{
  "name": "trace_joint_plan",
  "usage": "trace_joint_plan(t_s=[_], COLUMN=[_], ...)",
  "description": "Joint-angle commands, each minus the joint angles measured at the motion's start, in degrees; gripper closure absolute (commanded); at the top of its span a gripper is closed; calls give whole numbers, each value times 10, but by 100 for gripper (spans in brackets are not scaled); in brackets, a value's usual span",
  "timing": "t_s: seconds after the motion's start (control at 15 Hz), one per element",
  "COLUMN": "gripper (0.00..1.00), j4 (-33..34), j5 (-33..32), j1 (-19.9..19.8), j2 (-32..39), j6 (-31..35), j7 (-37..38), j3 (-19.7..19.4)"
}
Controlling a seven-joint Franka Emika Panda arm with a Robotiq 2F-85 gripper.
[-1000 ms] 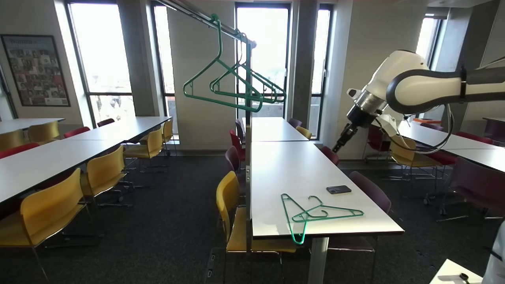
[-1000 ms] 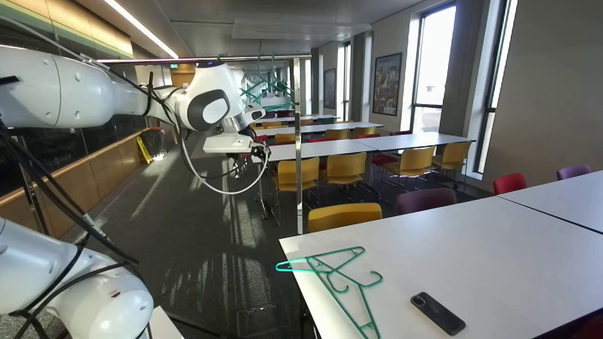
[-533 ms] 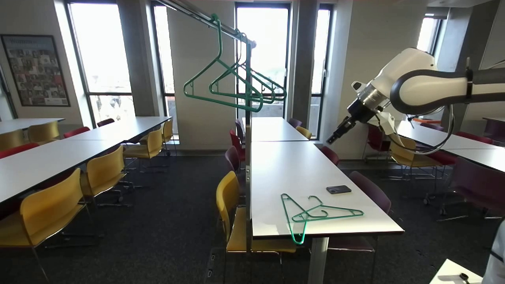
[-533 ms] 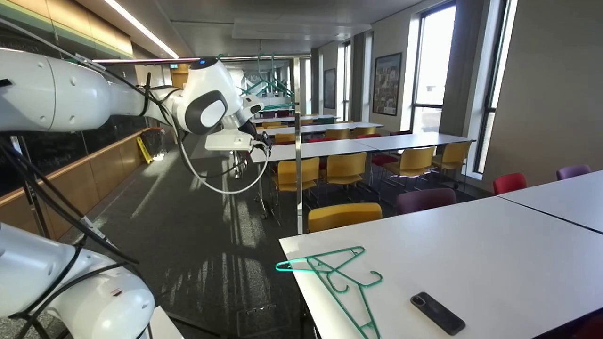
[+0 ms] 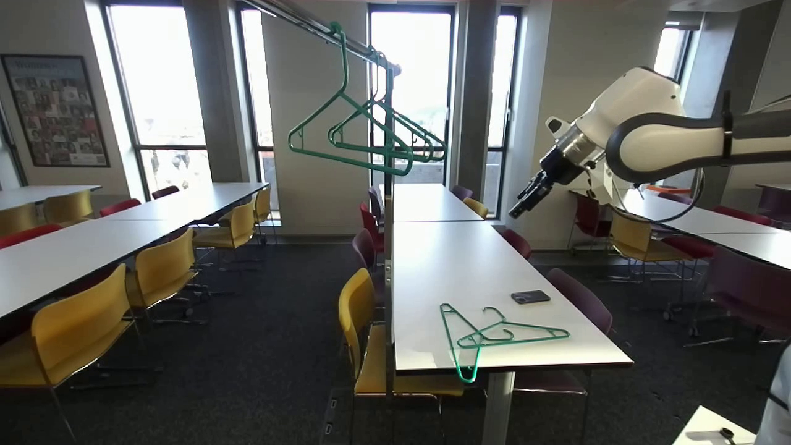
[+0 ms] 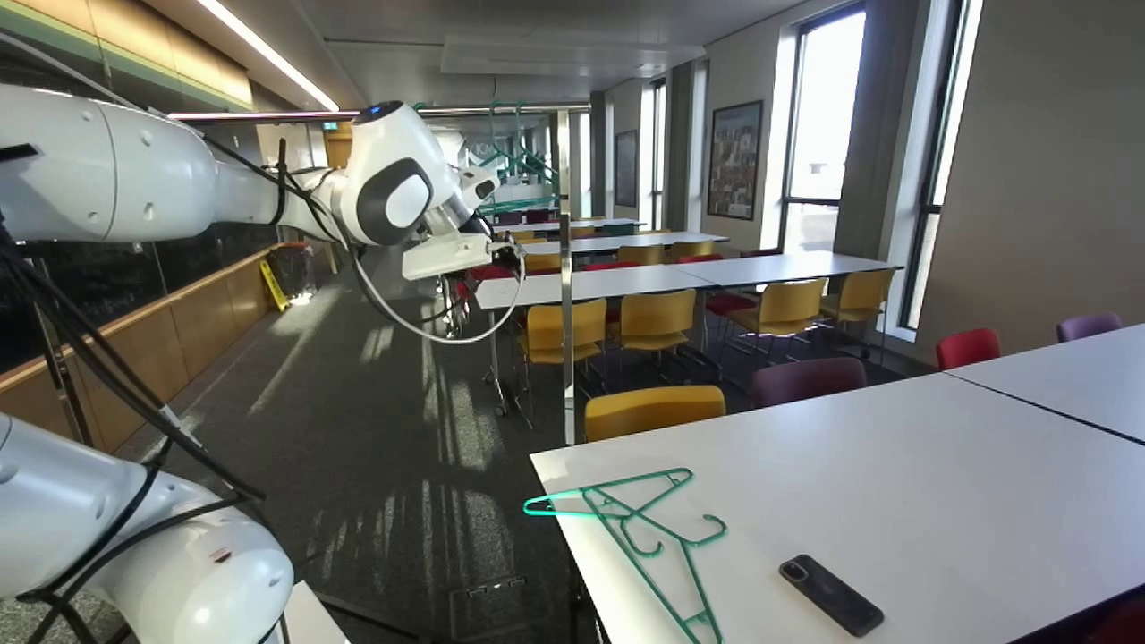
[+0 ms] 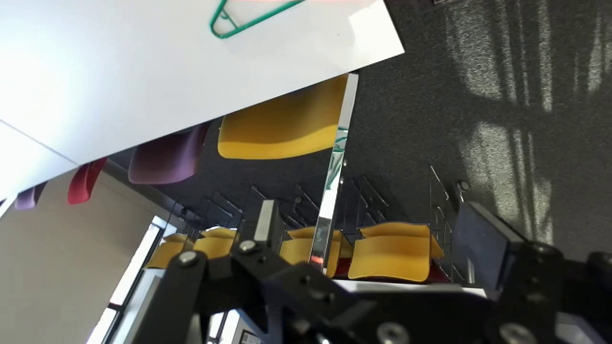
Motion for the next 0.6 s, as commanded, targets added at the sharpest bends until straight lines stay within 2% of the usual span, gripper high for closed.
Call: trace_joint_plan(t_s=[0.0,0.13,0.53], gripper=[0,0,0], j4=[87,126,219], j5=[-48,-51,2], j1=[7,15,47], j2=[63,99,194], j6=[22,43,112], j7=[-49,-68,-116], j3=[1,-5,-21])
